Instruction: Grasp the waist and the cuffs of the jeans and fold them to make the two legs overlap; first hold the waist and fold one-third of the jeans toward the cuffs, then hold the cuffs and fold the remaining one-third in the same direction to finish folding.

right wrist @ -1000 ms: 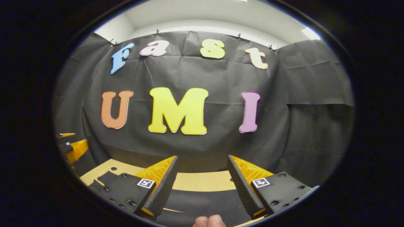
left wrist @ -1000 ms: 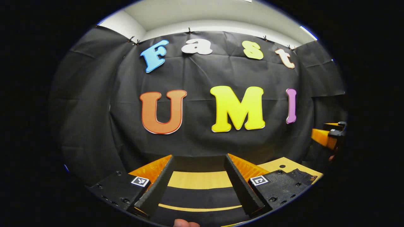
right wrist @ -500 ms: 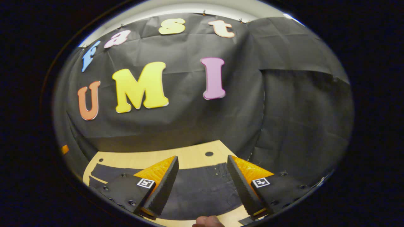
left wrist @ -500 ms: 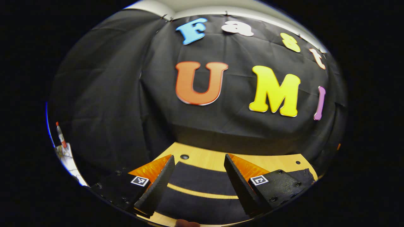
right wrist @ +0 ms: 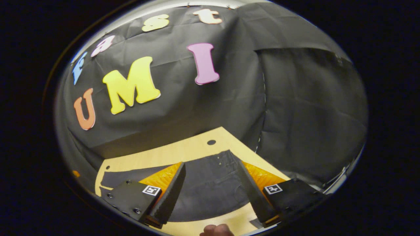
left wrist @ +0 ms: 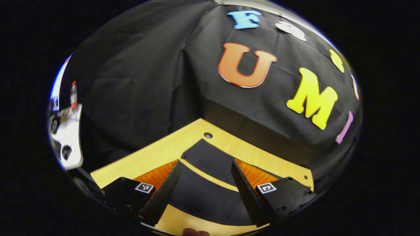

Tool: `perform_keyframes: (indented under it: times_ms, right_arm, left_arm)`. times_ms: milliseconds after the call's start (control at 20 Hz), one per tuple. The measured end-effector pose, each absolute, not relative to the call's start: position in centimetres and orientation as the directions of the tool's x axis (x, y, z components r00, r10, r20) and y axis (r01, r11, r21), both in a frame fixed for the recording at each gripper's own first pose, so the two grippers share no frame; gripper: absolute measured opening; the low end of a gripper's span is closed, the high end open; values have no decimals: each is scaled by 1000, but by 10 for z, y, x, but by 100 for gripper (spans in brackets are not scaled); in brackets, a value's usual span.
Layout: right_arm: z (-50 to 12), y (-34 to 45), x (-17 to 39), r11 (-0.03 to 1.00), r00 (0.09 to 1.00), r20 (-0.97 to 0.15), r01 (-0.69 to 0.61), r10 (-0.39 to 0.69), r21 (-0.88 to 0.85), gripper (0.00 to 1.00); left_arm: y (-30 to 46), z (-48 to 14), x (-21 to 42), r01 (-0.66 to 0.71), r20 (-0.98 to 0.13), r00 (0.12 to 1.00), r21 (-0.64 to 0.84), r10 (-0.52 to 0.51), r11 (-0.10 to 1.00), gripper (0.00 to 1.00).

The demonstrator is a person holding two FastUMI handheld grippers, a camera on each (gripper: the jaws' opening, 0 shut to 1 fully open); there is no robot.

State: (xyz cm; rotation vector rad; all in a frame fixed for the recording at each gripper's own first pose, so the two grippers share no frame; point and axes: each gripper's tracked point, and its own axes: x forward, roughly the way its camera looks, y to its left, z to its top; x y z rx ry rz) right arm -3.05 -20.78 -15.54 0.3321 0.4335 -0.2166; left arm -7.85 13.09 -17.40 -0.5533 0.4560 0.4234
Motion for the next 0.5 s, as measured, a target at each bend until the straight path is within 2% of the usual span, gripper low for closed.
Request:
perform_keyframes:
  times_ms: [300, 350, 400, 500]
  right_arm:
    - [-219, -232, -51, 802, 798, -599, 398, -63, 446, 99]
    - [-231, -234, -56, 769, 783, -620, 425, -49, 476, 94]
    - [-243, -237, -59, 735, 765, -643, 453, -32, 504, 98]
    - [-265, -240, -64, 672, 737, -676, 501, -1, 546, 98]
  left_arm:
    - [143, -238, -116, -651, -652, 726, -551, 218, 522, 99]
    - [145, -247, -119, -672, -668, 715, -575, 208, 467, 99]
    - [147, -255, -122, -693, -684, 702, -592, 198, 410, 99]
    - [146, -271, -125, -720, -707, 685, -619, 177, 315, 99]
